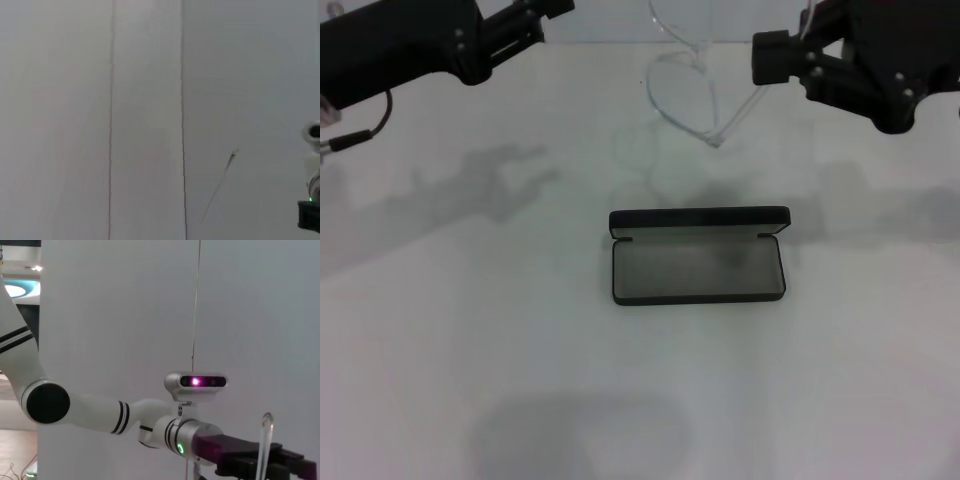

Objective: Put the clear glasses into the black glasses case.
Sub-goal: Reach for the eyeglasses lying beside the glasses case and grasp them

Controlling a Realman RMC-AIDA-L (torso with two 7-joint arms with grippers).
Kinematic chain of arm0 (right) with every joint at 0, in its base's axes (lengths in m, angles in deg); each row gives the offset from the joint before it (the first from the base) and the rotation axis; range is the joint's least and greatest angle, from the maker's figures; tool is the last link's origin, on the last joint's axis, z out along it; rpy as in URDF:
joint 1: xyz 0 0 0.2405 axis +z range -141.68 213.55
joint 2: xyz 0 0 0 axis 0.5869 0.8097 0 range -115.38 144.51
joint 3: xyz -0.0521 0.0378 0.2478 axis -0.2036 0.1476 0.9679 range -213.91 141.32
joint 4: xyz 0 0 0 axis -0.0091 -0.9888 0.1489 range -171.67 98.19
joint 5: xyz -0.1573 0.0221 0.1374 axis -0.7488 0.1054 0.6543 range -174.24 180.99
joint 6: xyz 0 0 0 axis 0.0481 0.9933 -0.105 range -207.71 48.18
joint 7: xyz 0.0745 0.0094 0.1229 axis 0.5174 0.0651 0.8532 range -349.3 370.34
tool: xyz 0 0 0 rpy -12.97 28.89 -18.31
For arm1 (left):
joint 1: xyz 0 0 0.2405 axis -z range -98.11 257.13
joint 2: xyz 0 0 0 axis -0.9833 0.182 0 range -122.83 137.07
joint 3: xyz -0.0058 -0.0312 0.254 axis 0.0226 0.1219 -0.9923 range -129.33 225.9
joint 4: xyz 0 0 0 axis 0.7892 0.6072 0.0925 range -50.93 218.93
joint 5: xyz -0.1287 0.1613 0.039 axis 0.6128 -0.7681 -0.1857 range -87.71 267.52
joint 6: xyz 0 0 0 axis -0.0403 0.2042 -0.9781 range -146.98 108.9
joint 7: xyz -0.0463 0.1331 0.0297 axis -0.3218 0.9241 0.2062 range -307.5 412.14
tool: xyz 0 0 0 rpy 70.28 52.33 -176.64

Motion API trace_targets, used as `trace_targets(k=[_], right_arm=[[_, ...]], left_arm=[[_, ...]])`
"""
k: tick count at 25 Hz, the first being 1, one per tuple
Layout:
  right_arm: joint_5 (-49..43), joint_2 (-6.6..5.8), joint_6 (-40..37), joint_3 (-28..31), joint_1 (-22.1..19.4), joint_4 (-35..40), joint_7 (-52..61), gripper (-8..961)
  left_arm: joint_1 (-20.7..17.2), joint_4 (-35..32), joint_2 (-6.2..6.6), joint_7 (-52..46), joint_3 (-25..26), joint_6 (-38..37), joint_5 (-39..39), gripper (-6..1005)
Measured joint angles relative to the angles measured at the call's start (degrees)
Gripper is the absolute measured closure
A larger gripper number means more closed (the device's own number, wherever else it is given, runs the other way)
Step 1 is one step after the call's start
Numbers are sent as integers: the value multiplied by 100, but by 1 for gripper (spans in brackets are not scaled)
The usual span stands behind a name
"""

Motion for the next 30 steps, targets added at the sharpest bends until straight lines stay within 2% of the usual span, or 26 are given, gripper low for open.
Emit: trace_targets(k=[6,14,21,30], right_arm=[[-34,7,0,-58,278,-335,39,871],[-205,76,49,-207,610,-655,27,867],[-246,131,68,-229,699,-776,3,864],[-254,180,91,-361,751,-776,-4,861]], left_arm=[[130,-469,-200,128,-17,47,149,602],[502,-528,-209,23,-82,201,113,603],[534,-534,-228,105,-507,595,158,606],[590,-535,-235,115,-722,753,230,610]])
